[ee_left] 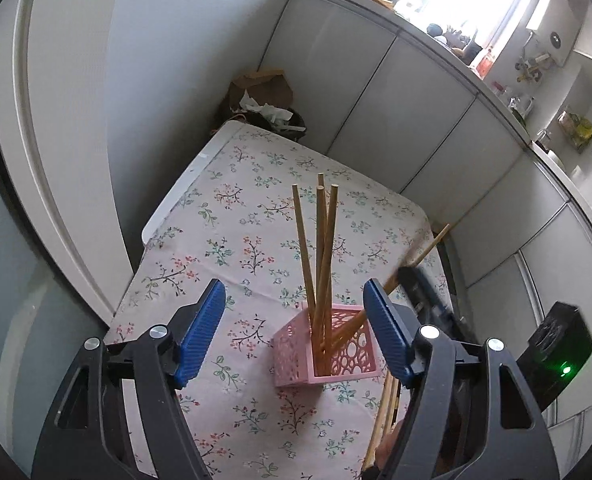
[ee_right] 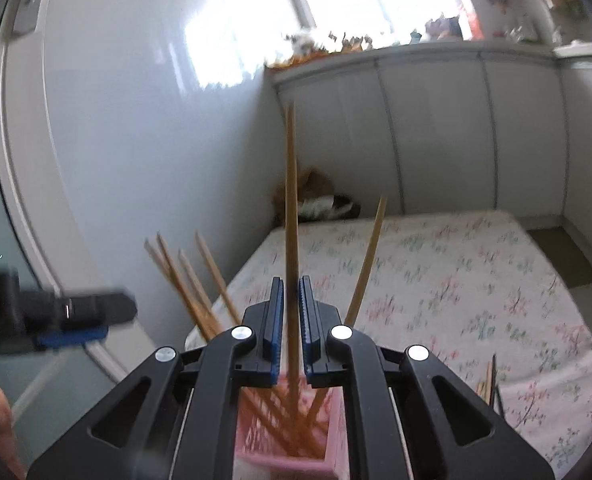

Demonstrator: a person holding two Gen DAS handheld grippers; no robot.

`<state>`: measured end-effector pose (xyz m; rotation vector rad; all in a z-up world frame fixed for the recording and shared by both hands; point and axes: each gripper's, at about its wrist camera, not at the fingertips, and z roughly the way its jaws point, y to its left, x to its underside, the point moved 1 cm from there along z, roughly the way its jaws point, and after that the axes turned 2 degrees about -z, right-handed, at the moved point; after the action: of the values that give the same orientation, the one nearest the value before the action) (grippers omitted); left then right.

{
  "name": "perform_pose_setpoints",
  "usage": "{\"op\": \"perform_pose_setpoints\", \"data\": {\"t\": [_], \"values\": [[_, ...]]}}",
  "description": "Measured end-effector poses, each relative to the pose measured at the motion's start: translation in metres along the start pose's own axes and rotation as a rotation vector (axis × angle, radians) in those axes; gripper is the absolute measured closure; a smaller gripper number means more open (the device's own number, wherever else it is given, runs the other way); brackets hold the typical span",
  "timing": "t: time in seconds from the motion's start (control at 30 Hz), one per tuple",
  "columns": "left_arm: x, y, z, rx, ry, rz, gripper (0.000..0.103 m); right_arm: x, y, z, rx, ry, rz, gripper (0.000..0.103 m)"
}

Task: Organize utensils
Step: 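Carry both chopsticks over the pink basket, drop them in, open both tools, then grasp a wooden chopstick with the left tool while the right tool grasps another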

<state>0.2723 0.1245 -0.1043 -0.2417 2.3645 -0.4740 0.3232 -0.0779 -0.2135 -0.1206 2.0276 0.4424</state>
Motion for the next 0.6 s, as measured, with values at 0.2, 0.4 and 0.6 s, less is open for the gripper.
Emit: {"op": "perform_pose_setpoints", "data": {"t": [0.2, 0.4, 0.6], "values": [[0.003, -0.011, -0.005, 0.016, -0.010, 0.032, 0.035, -0.013, -0.020, -0.025, 0.003, 0.050, 0.020, 0.094], [0.011, -0.041, -0.013, 0.049, -0.022, 0.110, 0.035, -0.050, -0.071, -0.077, 0.072, 0.111, 0.096, 0.083], [0.043, -0.107, -0.021, 0.105, -0.027, 0.328, 0.035, -0.040, -0.135, -0.101, 0.130, 0.266, 0.217, 0.076]]}}
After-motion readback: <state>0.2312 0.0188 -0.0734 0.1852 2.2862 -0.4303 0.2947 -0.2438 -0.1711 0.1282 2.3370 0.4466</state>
